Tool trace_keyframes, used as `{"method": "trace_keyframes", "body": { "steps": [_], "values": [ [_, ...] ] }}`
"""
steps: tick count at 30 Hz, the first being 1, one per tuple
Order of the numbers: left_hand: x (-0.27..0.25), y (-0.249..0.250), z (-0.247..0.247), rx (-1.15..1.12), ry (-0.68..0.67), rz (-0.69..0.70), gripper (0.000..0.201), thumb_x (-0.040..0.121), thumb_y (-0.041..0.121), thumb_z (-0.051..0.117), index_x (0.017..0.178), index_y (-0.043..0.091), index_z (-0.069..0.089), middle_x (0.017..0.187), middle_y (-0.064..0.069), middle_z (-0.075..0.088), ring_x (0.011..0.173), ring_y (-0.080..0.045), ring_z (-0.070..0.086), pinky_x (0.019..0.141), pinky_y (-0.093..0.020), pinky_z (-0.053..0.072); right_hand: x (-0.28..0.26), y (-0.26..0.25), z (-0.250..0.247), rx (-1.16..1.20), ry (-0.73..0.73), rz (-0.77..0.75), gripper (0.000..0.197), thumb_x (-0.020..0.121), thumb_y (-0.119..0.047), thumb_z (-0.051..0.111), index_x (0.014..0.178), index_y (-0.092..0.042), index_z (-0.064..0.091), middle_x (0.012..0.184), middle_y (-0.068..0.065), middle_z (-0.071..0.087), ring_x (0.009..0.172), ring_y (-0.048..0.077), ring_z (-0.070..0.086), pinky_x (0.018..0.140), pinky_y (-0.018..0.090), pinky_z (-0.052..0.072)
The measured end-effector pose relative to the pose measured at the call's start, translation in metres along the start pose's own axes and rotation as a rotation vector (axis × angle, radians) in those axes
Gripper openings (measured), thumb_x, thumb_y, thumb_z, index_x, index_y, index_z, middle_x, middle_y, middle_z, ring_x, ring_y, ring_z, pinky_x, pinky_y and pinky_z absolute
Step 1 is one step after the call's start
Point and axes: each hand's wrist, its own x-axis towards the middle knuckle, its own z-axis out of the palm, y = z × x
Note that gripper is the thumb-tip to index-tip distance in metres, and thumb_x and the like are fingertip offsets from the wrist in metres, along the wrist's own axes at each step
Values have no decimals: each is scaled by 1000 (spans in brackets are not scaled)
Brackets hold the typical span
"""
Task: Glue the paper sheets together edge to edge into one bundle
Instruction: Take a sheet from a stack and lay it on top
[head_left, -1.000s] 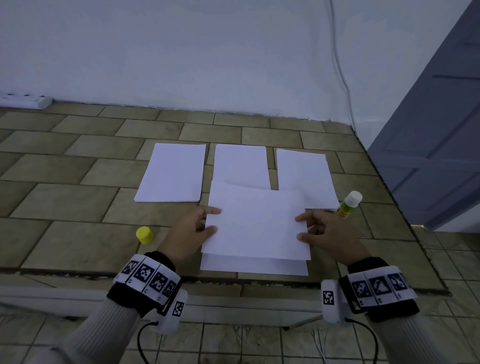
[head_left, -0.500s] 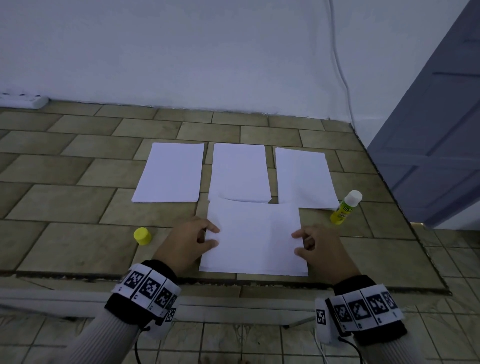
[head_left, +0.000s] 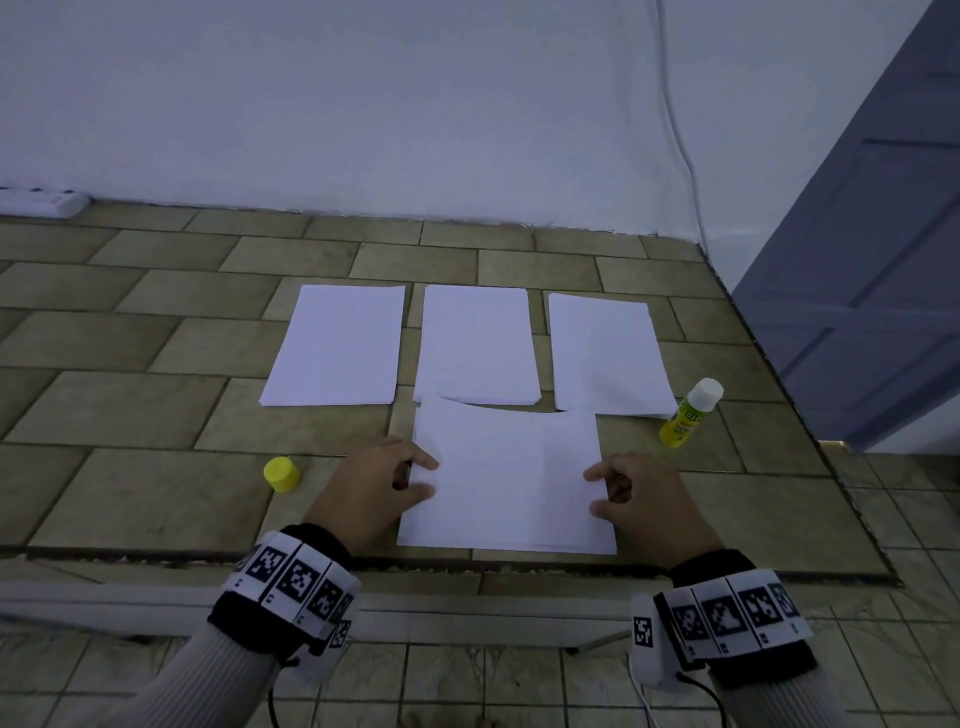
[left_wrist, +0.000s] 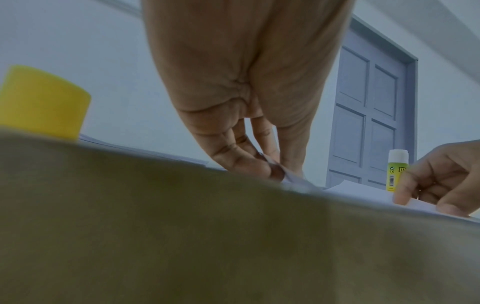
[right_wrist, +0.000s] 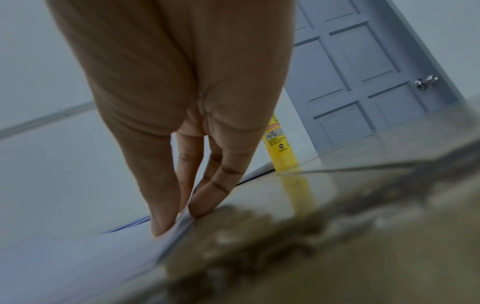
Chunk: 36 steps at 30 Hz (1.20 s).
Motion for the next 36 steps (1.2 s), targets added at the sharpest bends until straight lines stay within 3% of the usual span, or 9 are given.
{"method": "trace_keyframes", "body": {
  "steps": [6,11,14,21,36],
  "values": [
    [0,-4,0,3,-8,-13,20,83,22,76,100,29,67,71,13,50,67,-7,50,60,-12,37,0,0,-1,1,-26,-6,31,77,-5,75,102,-19,65,87,1,54,75,11,55,71,15,46],
    [-2,-5,0,-18,-25,-37,19,84,26,75,99,33,65,94,5,65,87,-11,59,71,-13,43,-2,1,-1,3,-38,-7,33,77,-3,74,104,-18,64,92,3,55,76,11,56,68,11,46],
    [-3,-3,-1,-25,-21,-41,19,83,26,75,97,34,64,89,8,62,81,-6,55,64,-8,38,-2,1,-2,-2,-43,-4,34,76,-4,75,106,-17,64,94,4,55,79,14,57,68,11,47],
    [-4,-1,-2,-30,-5,-35,19,82,23,77,95,32,65,68,13,51,64,-2,50,59,-9,37,-2,1,-3,4,-49,2,35,76,-2,75,107,-14,65,94,7,56,79,16,58,67,7,45],
    [-3,-3,-2,-29,-23,-50,21,80,24,78,92,34,63,70,7,54,66,-1,51,59,-9,38,-3,-5,-5,-38,-69,10,34,78,-4,73,108,-16,64,94,4,54,80,13,55,67,7,44]
  ]
}}
